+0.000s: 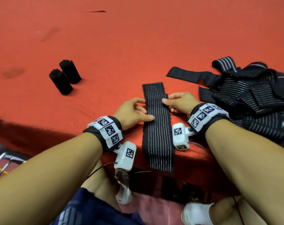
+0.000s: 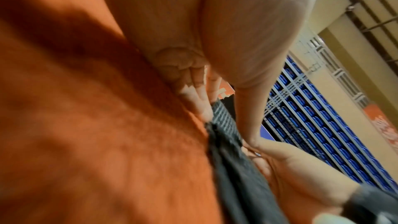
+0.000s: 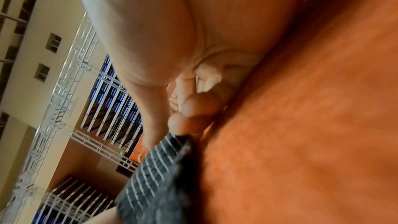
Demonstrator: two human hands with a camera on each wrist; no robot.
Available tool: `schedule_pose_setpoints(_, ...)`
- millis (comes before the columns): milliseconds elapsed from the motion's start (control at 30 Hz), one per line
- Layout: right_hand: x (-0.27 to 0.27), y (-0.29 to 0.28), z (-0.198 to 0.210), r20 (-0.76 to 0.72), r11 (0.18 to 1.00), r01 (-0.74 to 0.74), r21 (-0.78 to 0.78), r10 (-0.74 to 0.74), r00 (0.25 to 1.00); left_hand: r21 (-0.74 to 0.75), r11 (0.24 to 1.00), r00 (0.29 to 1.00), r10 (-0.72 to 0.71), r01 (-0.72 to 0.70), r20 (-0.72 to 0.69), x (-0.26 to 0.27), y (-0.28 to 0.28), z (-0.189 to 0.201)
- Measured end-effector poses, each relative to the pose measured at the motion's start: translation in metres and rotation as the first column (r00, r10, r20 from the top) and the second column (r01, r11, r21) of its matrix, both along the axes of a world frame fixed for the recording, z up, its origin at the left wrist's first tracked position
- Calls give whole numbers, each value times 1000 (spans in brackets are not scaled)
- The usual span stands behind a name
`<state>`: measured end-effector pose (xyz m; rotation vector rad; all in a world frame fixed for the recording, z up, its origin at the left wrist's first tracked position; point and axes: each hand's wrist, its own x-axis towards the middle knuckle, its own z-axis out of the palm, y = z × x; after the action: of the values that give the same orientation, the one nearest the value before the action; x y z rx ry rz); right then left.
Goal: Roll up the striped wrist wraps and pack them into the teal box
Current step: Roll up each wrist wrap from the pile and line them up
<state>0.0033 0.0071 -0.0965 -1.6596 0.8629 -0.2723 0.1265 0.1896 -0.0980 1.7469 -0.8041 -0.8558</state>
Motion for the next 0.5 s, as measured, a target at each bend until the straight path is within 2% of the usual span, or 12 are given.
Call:
schedule_pose_setpoints(33,-5,3,2,18,999,-36,-1,36,999,22,1000,998,-9,7,62,-5,5,-1)
schedule_pose_setpoints(67,-12,8,5,28,997,-69,-14,70,997,77,997,982,-38,24,185,-11,10,-1)
schedule_pose_setpoints(133,-26,16,9,24,993,-116,-26,117,993,217,976,884,-118,20,451,-24,20,1)
schedule_pose_setpoints(167,-32,22,11,18,989,-142,-26,143,990,245,969,844,-128,-4,521,-31,24,2)
schedule_pose_setpoints(233,-42,35,12,-27,979,-199,-45,198,980,242,969,823,-103,-43,558,-41,28,4)
schedule_pose_setpoints(367,-59,61,9,-136,948,-307,-89,294,946,239,966,834,-52,-97,549,-50,30,7)
schedule_pose_setpoints(433,-65,69,6,-91,958,-266,-106,257,962,234,966,831,-37,-113,555,-53,31,8)
schedule_pose_setpoints(500,-69,73,6,45,988,-152,-28,153,987,202,971,851,-1,-124,526,-56,32,9)
